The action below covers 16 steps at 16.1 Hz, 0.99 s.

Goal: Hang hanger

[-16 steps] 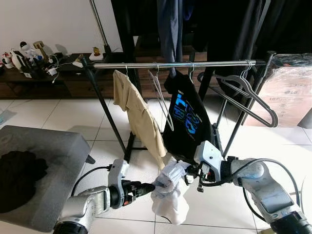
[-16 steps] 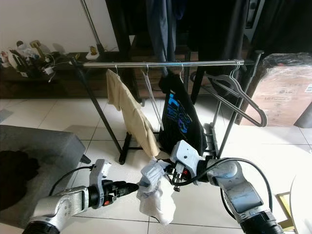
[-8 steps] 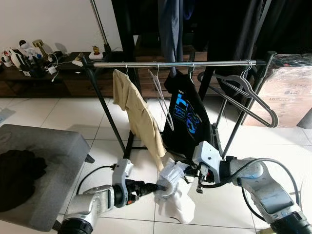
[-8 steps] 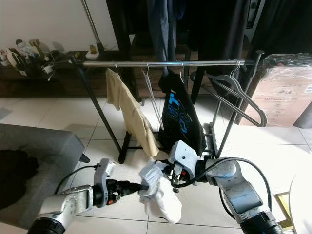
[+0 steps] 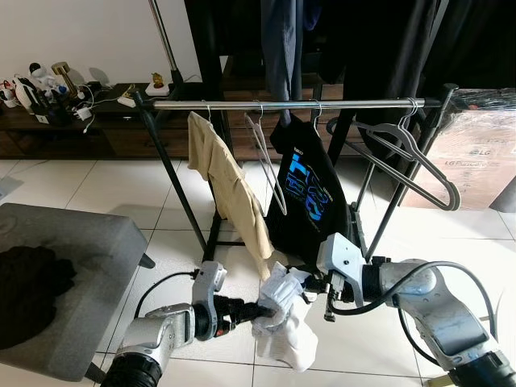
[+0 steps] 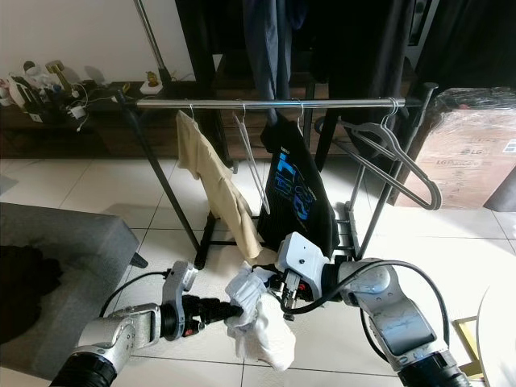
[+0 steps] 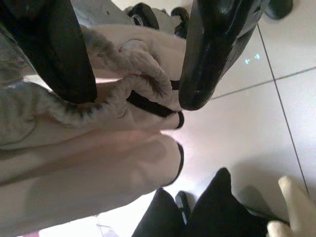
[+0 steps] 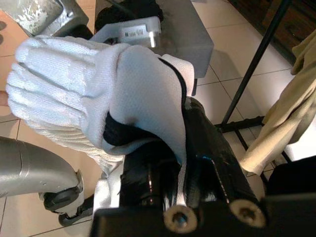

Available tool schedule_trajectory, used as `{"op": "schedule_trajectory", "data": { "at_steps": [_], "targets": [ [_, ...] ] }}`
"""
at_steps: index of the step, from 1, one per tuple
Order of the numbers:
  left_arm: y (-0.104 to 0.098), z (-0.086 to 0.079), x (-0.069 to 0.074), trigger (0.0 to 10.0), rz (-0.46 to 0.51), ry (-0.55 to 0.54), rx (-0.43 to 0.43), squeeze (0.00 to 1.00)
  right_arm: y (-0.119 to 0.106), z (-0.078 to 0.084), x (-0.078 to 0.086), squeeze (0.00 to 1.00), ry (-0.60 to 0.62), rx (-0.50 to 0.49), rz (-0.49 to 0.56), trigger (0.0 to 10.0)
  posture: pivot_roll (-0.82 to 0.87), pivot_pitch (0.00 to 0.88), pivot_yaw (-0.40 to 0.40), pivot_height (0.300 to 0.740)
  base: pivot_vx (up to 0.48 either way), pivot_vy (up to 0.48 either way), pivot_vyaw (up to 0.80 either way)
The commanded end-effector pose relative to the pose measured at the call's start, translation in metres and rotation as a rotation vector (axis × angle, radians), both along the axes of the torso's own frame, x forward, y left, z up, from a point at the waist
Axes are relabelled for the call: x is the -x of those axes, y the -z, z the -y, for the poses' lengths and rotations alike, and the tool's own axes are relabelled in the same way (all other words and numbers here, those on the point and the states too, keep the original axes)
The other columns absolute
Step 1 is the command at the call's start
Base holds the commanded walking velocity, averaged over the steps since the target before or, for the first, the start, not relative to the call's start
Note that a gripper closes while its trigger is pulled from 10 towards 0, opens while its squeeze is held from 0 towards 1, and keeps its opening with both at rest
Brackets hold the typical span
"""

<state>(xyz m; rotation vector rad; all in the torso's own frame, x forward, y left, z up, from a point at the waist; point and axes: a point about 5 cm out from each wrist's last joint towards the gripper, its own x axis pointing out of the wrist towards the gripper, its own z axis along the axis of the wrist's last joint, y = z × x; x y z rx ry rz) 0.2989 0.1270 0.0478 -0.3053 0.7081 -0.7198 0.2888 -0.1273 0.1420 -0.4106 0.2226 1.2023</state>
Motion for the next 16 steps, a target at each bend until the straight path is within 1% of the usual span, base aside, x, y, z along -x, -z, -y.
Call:
{"op": "schedule_trajectory", "data": {
  "at_steps": [1, 4, 5, 7, 9, 12, 13, 14, 16],
  "targets": [
    [0.006, 0.0, 0.003, 10.0, -0.021, 0.025, -0.032, 0.0, -0.006, -0.007, 0.004, 0.0, -0.038, -0.011, 0.017, 0.0, -0.13, 0.149, 0.047, 0.74, 0.0, 0.0, 0.0],
    [0.012, 0.001, 0.006, 10.0, -0.058, 0.045, -0.041, 0.0, -0.013, -0.012, 0.005, 0.0, -0.06, -0.02, 0.036, 0.0, -0.13, 0.146, 0.046, 0.74, 0.0, 0.0, 0.0],
    [0.014, 0.0, 0.005, 10.0, -0.066, 0.039, -0.06, 0.0, -0.016, -0.014, 0.006, 0.0, -0.069, -0.024, 0.046, 0.0, -0.13, 0.143, 0.046, 0.74, 0.0, 0.0, 0.0],
    [0.015, -0.001, 0.005, 10.0, -0.07, 0.033, -0.061, 0.0, -0.018, -0.017, 0.007, 0.0, -0.077, -0.031, 0.055, 0.0, -0.13, 0.139, 0.048, 0.74, 0.0, 0.0, 0.0],
    [0.017, -0.002, 0.005, 10.0, -0.073, 0.03, -0.064, 0.0, -0.024, -0.021, 0.007, 0.0, -0.077, -0.059, 0.069, 0.0, -0.14, 0.136, 0.049, 0.74, 0.0, 0.0, 0.0],
    [0.023, -0.003, 0.006, 10.0, -0.11, -0.012, -0.044, 0.0, -0.03, -0.025, 0.006, 0.0, -0.071, -0.077, 0.09, 0.0, -0.14, 0.126, 0.048, 0.74, 0.0, 0.0, 0.0],
    [0.025, -0.003, 0.005, 10.0, -0.114, -0.048, -0.023, 0.0, -0.03, -0.027, 0.007, 0.0, -0.076, -0.082, 0.088, 0.0, -0.14, 0.122, 0.048, 0.74, 0.0, 0.0, 0.0],
    [0.021, -0.002, 0.002, 10.0, -0.101, -0.075, 0.028, 0.0, -0.028, -0.028, 0.01, 0.0, -0.097, -0.072, 0.076, 0.0, -0.14, 0.121, 0.048, 0.74, 0.0, 0.0, 0.0],
    [0.017, -0.001, -0.001, 10.0, -0.086, -0.079, 0.048, 0.0, -0.025, -0.03, 0.011, 0.0, -0.099, -0.07, 0.069, 0.0, -0.14, 0.12, 0.046, 0.74, 0.0, 0.0, 0.0]
  ]
}}
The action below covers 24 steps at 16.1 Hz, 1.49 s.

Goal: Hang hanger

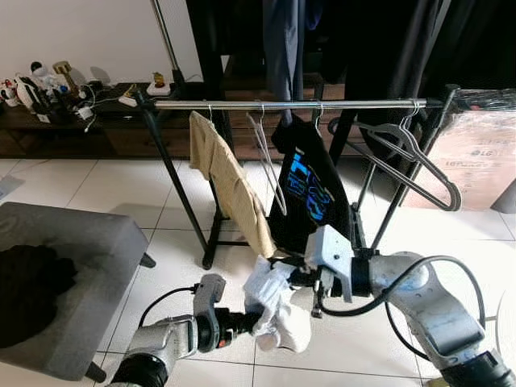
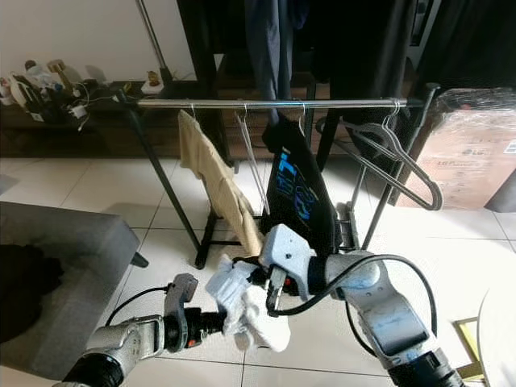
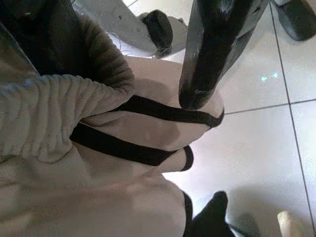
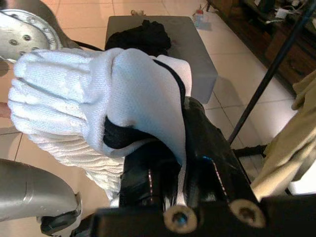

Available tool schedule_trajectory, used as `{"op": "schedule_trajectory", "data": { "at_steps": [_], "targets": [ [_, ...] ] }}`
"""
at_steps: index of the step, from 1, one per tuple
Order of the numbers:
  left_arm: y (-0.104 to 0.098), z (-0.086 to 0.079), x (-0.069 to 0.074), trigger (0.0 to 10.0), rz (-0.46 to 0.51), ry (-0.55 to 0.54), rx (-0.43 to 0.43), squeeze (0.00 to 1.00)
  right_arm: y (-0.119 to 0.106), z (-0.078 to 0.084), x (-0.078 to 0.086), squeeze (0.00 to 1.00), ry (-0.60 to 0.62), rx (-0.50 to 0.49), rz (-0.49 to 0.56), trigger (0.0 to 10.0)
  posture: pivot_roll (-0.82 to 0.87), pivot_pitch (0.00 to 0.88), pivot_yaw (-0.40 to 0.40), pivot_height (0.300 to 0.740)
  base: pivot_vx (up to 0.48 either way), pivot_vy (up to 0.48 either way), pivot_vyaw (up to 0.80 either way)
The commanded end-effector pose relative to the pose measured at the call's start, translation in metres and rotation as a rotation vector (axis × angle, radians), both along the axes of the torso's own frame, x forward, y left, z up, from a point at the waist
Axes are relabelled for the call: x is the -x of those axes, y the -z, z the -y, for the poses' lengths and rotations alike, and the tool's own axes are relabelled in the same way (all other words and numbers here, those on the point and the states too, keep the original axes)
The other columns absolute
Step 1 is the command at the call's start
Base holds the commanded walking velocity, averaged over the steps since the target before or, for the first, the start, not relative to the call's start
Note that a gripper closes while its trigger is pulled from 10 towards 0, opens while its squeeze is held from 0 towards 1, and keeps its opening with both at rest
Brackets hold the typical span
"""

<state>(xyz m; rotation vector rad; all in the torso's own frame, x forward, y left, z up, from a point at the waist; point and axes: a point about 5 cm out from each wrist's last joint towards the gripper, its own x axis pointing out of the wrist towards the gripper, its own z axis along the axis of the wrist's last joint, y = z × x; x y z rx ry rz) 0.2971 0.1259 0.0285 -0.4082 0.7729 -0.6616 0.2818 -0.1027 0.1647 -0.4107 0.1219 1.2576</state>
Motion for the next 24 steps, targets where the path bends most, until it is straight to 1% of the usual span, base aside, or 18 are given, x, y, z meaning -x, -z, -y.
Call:
{"op": "schedule_trajectory", "data": {
  "at_steps": [1, 3, 4, 5, 10, 13, 15, 17, 22, 24],
  "targets": [
    [-0.002, -0.003, -0.003, 10.0, 0.017, -0.012, -0.015, 0.0, -0.002, -0.006, 0.005, 0.0, -0.032, -0.012, 0.005, 0.0, -0.14, 0.121, 0.045, 0.74, 0.0, 0.0, 0.0],
    [-0.002, -0.005, -0.005, 10.0, 0.035, -0.02, -0.052, 0.0, -0.002, -0.006, 0.004, 0.0, -0.032, -0.009, 0.003, 0.0, -0.14, 0.124, 0.045, 0.74, 0.0, 0.0, 0.0],
    [-0.002, -0.005, -0.006, 6.3, 0.035, -0.024, -0.053, 0.0, -0.002, -0.006, 0.004, 0.0, -0.029, -0.008, 0.002, 0.0, -0.14, 0.126, 0.044, 0.74, 0.0, 0.0, 0.0],
    [-0.002, -0.006, -0.006, 0.0, 0.033, -0.03, -0.061, 0.0, -0.001, -0.006, 0.003, 0.0, -0.026, -0.006, 0.001, 0.0, -0.13, 0.127, 0.045, 0.74, 0.0, 0.0, 0.0],
    [0.002, -0.006, -0.003, 0.0, 0.025, -0.02, -0.063, 0.0, 0.002, -0.005, 0.003, 0.0, -0.014, -0.001, -0.006, 0.0, -0.13, 0.131, 0.047, 0.74, 0.0, 0.0, 0.0],
    [0.002, -0.008, -0.003, 0.0, 0.023, -0.025, -0.072, 0.0, 0.003, -0.004, 0.002, 0.0, -0.008, 0.004, -0.009, 0.0, -0.13, 0.13, 0.048, 0.74, 0.0, 0.0, 0.0],
    [0.002, -0.01, -0.004, 0.0, 0.023, -0.045, -0.085, 0.0, 0.005, -0.003, 0.001, 0.0, -0.002, 0.007, -0.012, 0.0, -0.13, 0.129, 0.048, 0.74, 0.0, 0.0, 0.0],
    [0.002, -0.014, -0.007, 0.0, 0.026, -0.091, -0.101, 0.0, 0.007, -0.002, 0.001, 0.0, 0.013, 0.008, -0.021, 0.0, -0.13, 0.13, 0.049, 0.74, 0.0, 0.0, 0.0],
    [0.001, -0.023, -0.01, 0.0, 0.033, -0.154, -0.111, 0.0, 0.013, 0.002, 0.002, 0.0, 0.032, 0.011, -0.042, 0.0, -0.13, 0.132, 0.049, 0.74, 0.0, 0.0, 0.0],
    [-0.001, -0.029, -0.011, 0.0, 0.043, -0.179, -0.133, 0.0, 0.018, 0.007, 0.001, 0.0, 0.06, 0.018, -0.056, 0.0, -0.12, 0.133, 0.048, 0.74, 0.0, 0.0, 0.0]
  ]
}}
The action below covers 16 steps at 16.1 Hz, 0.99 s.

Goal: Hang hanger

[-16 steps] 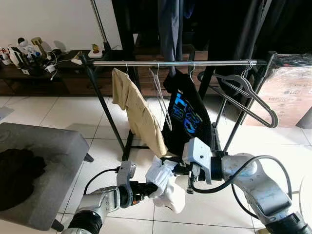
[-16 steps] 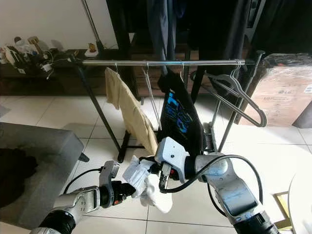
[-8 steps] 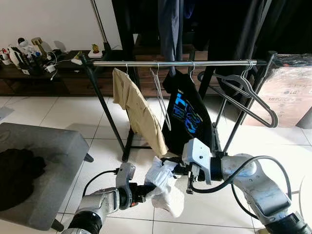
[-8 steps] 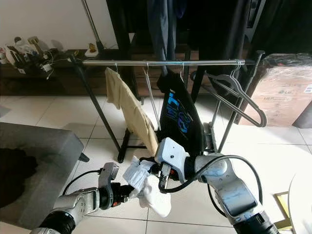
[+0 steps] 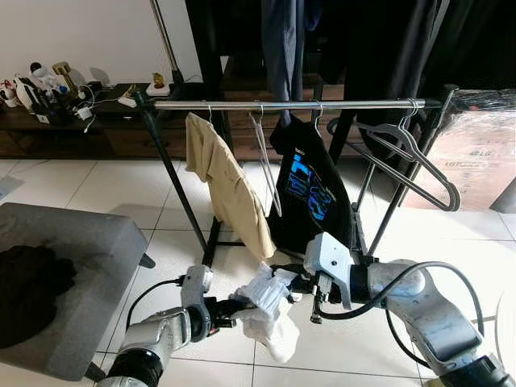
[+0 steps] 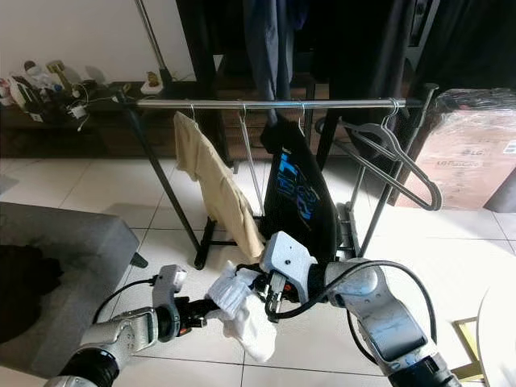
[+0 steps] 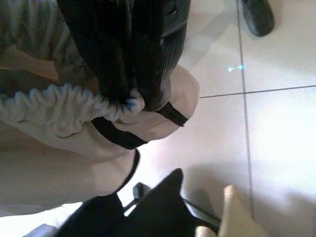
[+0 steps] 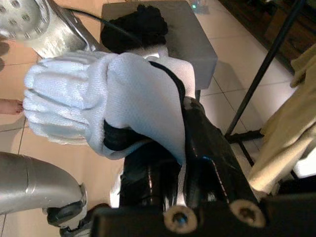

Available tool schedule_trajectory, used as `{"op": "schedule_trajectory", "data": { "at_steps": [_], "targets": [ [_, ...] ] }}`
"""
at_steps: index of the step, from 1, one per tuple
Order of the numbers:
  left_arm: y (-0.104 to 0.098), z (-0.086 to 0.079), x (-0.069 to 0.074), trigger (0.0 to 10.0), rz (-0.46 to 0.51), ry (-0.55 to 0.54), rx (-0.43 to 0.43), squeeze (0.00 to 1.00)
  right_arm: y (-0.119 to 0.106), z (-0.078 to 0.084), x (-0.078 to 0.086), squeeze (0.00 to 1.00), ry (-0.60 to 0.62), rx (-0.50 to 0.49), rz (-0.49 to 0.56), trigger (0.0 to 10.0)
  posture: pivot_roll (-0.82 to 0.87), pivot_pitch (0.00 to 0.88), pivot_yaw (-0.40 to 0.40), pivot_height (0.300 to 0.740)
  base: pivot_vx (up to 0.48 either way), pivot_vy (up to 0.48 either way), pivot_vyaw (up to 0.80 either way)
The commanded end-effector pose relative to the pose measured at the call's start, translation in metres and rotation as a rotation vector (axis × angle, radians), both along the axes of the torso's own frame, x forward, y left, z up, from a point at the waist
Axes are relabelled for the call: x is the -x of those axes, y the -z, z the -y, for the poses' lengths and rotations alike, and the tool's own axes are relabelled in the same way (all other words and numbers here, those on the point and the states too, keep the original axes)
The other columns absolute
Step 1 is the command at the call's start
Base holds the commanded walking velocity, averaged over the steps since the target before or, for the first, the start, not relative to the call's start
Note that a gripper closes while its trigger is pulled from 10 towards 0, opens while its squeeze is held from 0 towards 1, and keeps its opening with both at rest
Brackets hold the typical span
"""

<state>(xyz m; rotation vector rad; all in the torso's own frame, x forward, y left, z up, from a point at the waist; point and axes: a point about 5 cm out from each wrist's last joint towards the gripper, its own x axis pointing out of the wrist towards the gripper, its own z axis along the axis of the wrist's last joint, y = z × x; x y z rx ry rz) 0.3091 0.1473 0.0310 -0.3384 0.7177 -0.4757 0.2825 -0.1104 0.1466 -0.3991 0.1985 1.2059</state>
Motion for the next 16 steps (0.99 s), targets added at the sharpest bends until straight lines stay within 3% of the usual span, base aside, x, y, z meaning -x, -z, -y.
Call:
{"op": "schedule_trajectory", "data": {
  "at_steps": [1, 6, 8, 9, 11, 16],
  "targets": [
    [0.0, -0.013, -0.001, 0.0, 0.006, -0.023, -0.069, 0.0, 0.012, 0.01, 0.0, 0.0, 0.042, 0.035, -0.026, 0.0, -0.12, 0.134, 0.048, 0.74, 0.0, 0.0, 0.0],
    [-0.012, -0.02, -0.006, 0.0, 0.052, -0.045, -0.109, 0.0, 0.052, 0.037, 0.005, 0.0, 0.2, 0.095, -0.144, 0.0, -0.12, 0.142, 0.056, 0.74, 0.0, 0.0, 0.0],
    [-0.015, -0.018, -0.008, 0.0, 0.065, -0.043, -0.113, 0.0, 0.061, 0.04, 0.007, 0.0, 0.228, 0.125, -0.172, 10.0, -0.12, 0.143, 0.057, 0.74, 0.0, 0.0, 0.0],
    [-0.018, -0.018, -0.01, 0.0, 0.075, -0.046, -0.113, 0.0, 0.069, 0.045, 0.006, 1.0, 0.266, 0.149, -0.186, 10.0, -0.12, 0.146, 0.059, 0.74, 0.0, 0.0, 0.0],
    [-0.023, -0.017, -0.013, 0.0, 0.092, -0.052, -0.112, 0.0, 0.09, 0.059, 0.007, 1.0, 0.352, 0.26, -0.232, 10.0, -0.12, 0.146, 0.06, 0.74, 0.0, 0.0, 0.0],
    [-0.026, -0.015, -0.014, 0.0, 0.107, -0.042, -0.127, 0.0, 0.106, 0.071, 0.012, 1.0, 0.428, 0.31, -0.286, 10.0, -0.12, 0.151, 0.061, 0.74, 0.0, 0.0, 0.0]
  ]
}}
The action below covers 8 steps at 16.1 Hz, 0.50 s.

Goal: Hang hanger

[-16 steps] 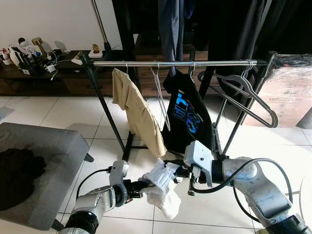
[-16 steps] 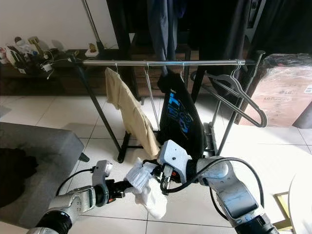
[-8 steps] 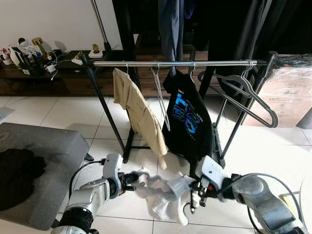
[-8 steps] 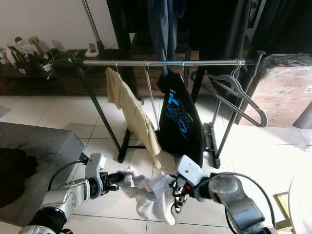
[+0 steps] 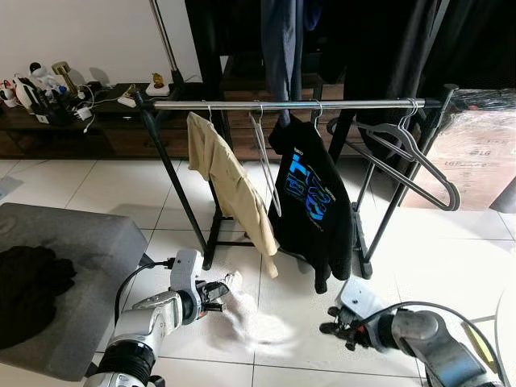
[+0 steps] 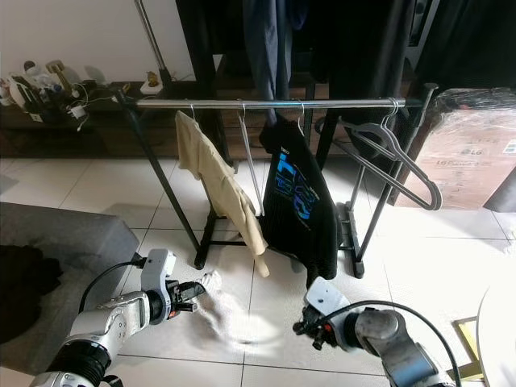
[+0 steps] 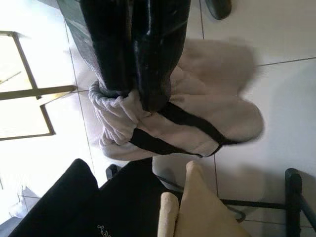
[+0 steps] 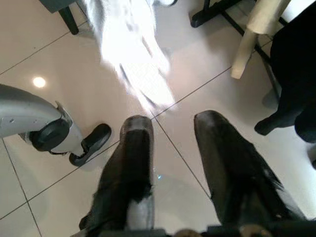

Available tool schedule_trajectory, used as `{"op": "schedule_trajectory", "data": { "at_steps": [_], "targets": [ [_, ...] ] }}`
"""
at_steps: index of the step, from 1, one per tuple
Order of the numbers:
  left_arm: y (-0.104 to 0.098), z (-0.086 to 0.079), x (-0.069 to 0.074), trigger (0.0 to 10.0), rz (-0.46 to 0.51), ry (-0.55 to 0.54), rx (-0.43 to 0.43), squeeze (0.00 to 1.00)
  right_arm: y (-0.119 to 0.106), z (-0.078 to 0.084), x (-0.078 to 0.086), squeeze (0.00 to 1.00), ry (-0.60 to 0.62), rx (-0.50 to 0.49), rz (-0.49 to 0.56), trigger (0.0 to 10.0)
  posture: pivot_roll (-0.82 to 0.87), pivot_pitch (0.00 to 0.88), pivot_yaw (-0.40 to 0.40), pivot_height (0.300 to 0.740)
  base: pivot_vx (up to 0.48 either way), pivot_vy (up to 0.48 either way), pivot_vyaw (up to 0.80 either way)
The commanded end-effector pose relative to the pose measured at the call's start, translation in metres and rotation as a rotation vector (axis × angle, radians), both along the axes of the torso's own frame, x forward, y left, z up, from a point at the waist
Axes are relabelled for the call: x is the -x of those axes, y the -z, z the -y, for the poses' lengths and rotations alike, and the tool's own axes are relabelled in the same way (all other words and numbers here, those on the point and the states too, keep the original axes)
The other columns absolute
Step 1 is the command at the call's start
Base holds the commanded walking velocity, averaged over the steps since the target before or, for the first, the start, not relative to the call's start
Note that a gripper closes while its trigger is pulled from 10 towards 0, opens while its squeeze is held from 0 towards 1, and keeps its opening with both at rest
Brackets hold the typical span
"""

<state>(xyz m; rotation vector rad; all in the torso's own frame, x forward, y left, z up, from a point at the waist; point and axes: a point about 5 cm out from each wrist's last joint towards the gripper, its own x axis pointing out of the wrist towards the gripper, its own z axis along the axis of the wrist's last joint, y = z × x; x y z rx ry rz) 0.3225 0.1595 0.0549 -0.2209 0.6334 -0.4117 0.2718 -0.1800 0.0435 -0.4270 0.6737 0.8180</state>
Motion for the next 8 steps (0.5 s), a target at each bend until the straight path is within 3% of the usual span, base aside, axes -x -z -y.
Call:
{"op": "schedule_trajectory", "data": {
  "at_steps": [1, 2, 3, 4, 5, 8],
  "targets": [
    [-0.002, -0.001, 0.0, 0.0, 0.006, 0.011, -0.022, 0.0, 0.003, 0.005, -0.003, 1.0, 0.057, 0.019, 0.008, 10.0, -0.12, 0.15, 0.061, 0.74, 0.0, 0.0, 0.0],
    [-0.003, 0.001, 0.001, 0.0, 0.007, 0.025, -0.027, 0.0, 0.001, 0.007, -0.007, 1.0, 0.094, 0.016, 0.03, 10.0, -0.12, 0.151, 0.061, 0.74, 0.0, 0.0, 0.0],
    [-0.005, 0.004, 0.001, 0.0, 0.024, 0.061, -0.074, 0.0, -0.014, 0.002, -0.023, 1.0, 0.239, -0.098, 0.097, 10.0, -0.12, 0.15, 0.061, 0.74, 0.0, 0.0, 0.0],
    [-0.006, 0.005, 0.001, 0.0, 0.035, 0.081, -0.102, 0.0, -0.021, -0.003, -0.028, 1.0, 0.288, -0.147, 0.111, 10.0, -0.12, 0.15, 0.061, 0.74, 0.0, 0.0, 0.0],
    [-0.011, 0.009, -0.001, 0.0, 0.053, 0.088, -0.093, 0.0, -0.029, -0.016, -0.029, 0.0, 0.255, -0.208, 0.121, 10.0, -0.12, 0.151, 0.063, 0.74, 0.0, 0.0, 0.0],
    [-0.029, 0.021, -0.006, 0.0, 0.111, 0.09, -0.081, 0.0, -0.046, -0.035, -0.031, 0.0, 0.227, -0.283, 0.178, 10.0, -0.11, 0.149, 0.066, 0.74, 0.0, 0.0, 0.0]
  ]
}}
